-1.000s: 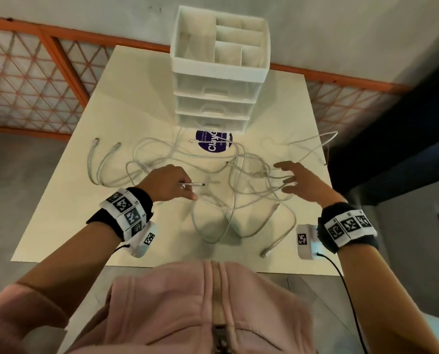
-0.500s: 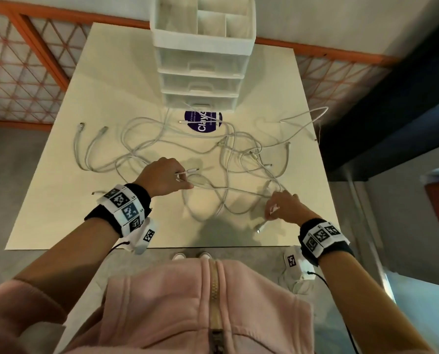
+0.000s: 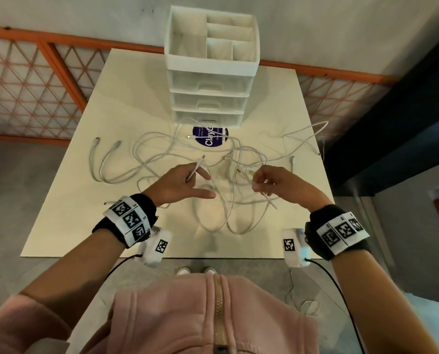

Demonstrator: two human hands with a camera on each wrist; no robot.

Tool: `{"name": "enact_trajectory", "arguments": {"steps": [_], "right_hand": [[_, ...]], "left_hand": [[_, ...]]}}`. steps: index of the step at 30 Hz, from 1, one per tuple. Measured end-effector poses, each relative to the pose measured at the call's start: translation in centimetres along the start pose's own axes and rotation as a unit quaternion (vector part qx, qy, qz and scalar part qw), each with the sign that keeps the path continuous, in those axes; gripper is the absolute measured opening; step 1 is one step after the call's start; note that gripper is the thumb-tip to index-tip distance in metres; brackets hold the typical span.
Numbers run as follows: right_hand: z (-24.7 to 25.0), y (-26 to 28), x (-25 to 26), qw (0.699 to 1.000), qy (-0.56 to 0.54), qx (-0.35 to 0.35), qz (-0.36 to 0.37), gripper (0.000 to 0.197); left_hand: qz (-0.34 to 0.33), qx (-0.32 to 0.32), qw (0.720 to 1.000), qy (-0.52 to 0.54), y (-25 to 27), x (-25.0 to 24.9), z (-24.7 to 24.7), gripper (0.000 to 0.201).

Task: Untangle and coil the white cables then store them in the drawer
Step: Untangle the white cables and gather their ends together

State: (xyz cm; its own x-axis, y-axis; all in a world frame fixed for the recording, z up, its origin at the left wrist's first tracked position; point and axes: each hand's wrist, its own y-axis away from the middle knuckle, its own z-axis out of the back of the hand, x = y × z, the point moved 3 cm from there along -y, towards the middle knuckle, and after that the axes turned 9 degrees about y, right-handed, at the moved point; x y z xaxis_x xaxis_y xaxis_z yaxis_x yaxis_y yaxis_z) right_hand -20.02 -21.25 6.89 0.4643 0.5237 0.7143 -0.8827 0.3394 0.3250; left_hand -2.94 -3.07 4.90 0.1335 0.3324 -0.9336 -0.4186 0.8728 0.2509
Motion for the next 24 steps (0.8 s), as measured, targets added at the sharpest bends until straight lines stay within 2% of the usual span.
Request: {"name": "enact_trajectory", "arguments": {"steps": [3,7,12,17,19,21,23,24], "right_hand": [[-0.2,-1.5,4.0,0.996,-0.073,-0.041,0.043,0.015],[-1.4,-3.0,7.1,0.988,-0.114,-0.056,0.083,0.017],[-2.1,-3.9,8.4,0.981,-0.154,-0.07,0.092,0.026],[-2.4,-4.4,8.7,0.977,-0.172,-0.108,0.069,0.035],[-2.8,-4.6,8.9,0.987,-0.136,-0.061,0.063,0.045],[-3.7,-4.7,9.5,0.994,-0.067,0.022,0.085,0.057],[-4.5,-4.8,10.5,0.993,-0.018,0.061,0.095,0.056],[-4.8,-5.0,10.8,0.992,-0.002,0.068,0.105,0.045]], "left_hand": [[-0.03,0.001,0.996,0.083,0.1,-1.8,-0.2,0.019],[-0.05,-0.01,0.991,0.127,0.1,-3.0,-0.4,0.034],[-0.066,-0.051,0.979,0.184,-0.6,-3.5,-0.8,0.027],[-0.098,-0.087,0.974,0.183,-0.7,-4.5,-0.6,0.033],[-0.113,-0.104,0.97,0.186,-0.6,-5.1,-0.5,0.038],[-0.123,-0.093,0.962,0.227,-0.4,-6.4,-0.3,0.042],[-0.139,-0.054,0.945,0.29,0.0,-8.2,0.0,0.042],[-0.151,-0.034,0.935,0.318,0.2,-9.1,0.2,0.042]]}}
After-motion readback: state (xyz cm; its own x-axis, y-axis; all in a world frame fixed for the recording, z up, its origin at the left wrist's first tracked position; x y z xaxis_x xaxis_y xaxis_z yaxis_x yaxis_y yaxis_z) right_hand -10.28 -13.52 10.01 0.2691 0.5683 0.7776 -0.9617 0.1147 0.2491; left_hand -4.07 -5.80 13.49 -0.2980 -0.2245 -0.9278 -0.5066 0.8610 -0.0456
